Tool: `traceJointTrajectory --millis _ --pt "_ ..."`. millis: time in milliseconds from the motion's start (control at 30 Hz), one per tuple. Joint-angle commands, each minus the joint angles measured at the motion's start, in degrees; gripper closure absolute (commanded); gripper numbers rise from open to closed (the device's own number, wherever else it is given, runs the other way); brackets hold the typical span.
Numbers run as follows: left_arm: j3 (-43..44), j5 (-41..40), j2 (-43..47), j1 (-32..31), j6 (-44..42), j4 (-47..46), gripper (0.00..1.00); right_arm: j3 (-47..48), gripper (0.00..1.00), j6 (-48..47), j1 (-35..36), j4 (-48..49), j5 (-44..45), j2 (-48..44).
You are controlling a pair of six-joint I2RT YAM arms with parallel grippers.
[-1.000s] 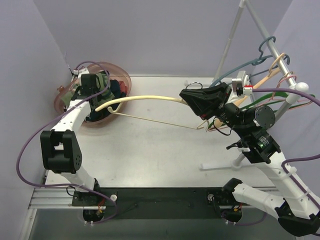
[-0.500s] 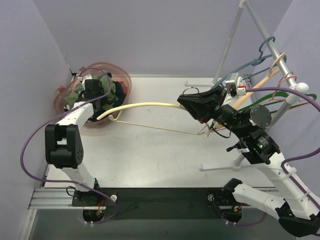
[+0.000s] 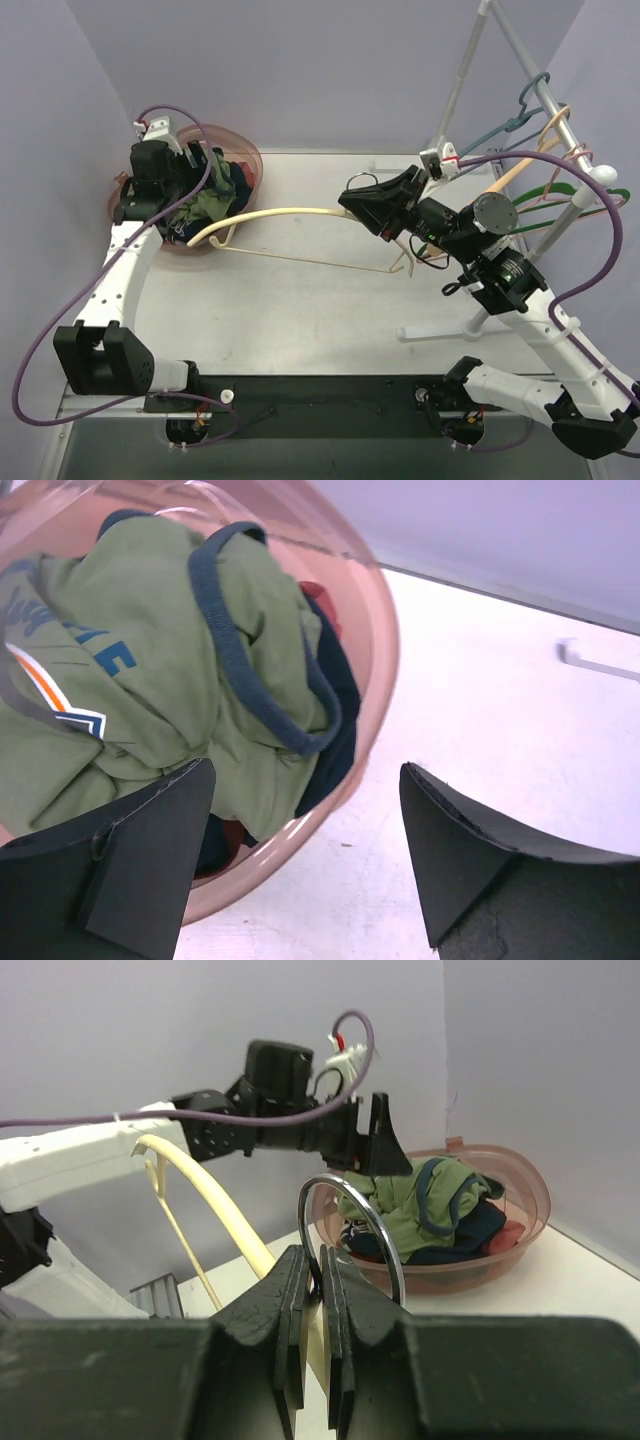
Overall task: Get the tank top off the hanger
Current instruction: Place the tank top in the bin, then place the hanger at the clothesline.
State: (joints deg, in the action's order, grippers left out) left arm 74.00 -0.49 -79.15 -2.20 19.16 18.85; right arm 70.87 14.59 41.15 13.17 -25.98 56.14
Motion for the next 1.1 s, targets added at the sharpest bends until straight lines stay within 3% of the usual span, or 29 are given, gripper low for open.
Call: traceJointTrajectory --millis 0,167,233,533,667,733,867,1067 --pt "2.73 9.78 5.58 0.18 -5.17 3.47 0.16 5.31 1.00 -4.46 0.78 -1.11 -0.22 2.21" --pt "-1.48 27.70 15.32 0.26 -8.52 -0.48 0.17 11.03 1.00 -9.75 1.04 -11.84 -3.19 8.27" --pt "-1.31 29.57 17.53 0.26 -10.53 -0.31 0.18 12.44 1.00 -12.55 1.22 -15.86 -4.25 9.60" --pt "3.53 55.11 21.67 0.44 -14.50 2.07 0.18 13.59 1.00 -14.06 1.22 -17.21 -5.40 15.22" --pt "-0.42 63.66 23.78 0.44 -14.50 0.23 0.21 13.33 1.00 -14.06 1.13 -15.81 -5.23 16.37" --pt "-5.51 69.53 25.70 0.44 -12.75 -5.47 0.21 13.68 1.00 -15.47 1.04 -15.10 -3.48 16.89" --pt "-14.48 75.28 28.44 0.44 -0.99 -23.22 0.21 18.95 1.00 -17.14 1.13 -20.28 -3.82 19.09" --pt "-15.20 76.52 26.95 0.35 -3.16 -20.53 0.23 21.15 1.00 -19.51 1.04 -20.90 -4.43 19.36"
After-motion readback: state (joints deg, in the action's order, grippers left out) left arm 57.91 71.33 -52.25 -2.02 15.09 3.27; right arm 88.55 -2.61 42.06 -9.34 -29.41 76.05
